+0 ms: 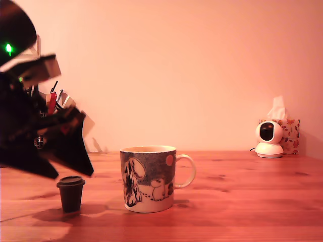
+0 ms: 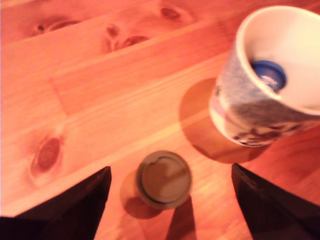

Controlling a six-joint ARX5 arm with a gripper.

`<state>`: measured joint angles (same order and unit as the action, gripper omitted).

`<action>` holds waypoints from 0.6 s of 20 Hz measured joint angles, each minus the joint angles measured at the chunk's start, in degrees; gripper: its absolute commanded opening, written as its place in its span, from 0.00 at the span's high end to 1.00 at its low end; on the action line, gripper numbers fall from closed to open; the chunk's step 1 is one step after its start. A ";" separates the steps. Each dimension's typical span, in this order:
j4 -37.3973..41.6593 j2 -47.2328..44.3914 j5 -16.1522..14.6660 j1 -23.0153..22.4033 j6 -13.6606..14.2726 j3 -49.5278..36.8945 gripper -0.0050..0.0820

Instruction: Pick up the coffee capsules on the table and drop them inside the coffee cup

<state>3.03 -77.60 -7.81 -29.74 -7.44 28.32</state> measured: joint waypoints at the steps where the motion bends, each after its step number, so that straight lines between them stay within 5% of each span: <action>1: 0.11 -0.92 -0.76 0.24 0.04 0.00 0.15; 5: 1.55 -3.80 -1.36 0.66 0.15 0.00 0.16; 12: 2.32 -4.00 -1.38 1.57 0.81 0.00 0.46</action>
<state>5.34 -81.60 -9.19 -28.16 -6.63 28.32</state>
